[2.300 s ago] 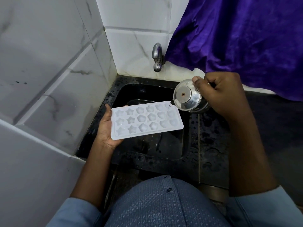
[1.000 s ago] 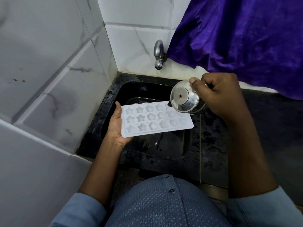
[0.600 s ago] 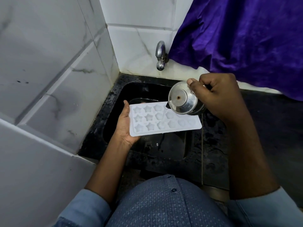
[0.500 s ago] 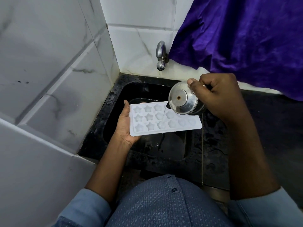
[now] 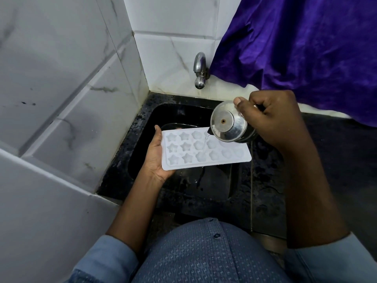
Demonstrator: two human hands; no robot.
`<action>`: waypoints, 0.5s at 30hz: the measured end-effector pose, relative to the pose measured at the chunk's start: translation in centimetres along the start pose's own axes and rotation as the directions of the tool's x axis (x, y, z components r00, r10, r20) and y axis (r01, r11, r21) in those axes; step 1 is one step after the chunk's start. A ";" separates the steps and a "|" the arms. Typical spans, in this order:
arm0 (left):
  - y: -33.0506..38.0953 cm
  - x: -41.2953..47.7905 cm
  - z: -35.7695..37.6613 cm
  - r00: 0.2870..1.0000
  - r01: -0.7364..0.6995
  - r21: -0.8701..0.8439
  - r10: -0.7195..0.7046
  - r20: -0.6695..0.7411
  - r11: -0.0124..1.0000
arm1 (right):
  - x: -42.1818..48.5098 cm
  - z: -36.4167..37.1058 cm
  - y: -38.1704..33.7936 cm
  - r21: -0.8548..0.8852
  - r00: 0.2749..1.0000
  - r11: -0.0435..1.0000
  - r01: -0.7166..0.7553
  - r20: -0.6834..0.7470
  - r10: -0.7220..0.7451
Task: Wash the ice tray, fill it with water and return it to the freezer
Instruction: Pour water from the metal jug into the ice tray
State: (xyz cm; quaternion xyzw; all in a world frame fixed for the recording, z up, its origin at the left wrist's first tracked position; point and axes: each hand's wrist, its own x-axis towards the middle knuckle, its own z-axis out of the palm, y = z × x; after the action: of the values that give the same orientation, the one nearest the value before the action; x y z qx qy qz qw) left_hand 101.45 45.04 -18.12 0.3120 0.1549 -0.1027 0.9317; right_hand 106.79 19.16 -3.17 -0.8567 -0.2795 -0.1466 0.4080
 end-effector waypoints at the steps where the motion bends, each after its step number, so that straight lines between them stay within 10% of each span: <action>1: 0.0 0.0 0.0 1.000 0.000 0.001 0.000 -0.003 1.000 | 0.0 0.0 0.0 0.002 1.000 1.000 0.000 0.000 0.000; 15: -1.0 0.7 2.0 1.000 0.019 0.045 -0.019 -0.007 0.999 | 0.1 0.9 -0.5 0.054 1.000 0.999 -0.005 0.008 0.004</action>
State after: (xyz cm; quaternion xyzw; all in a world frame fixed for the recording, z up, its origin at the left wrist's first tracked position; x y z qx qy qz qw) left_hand 102.25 42.97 -17.35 0.3316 0.1584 -0.1139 0.9230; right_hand 106.56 20.18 -3.36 -0.8466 -0.2830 -0.1347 0.4301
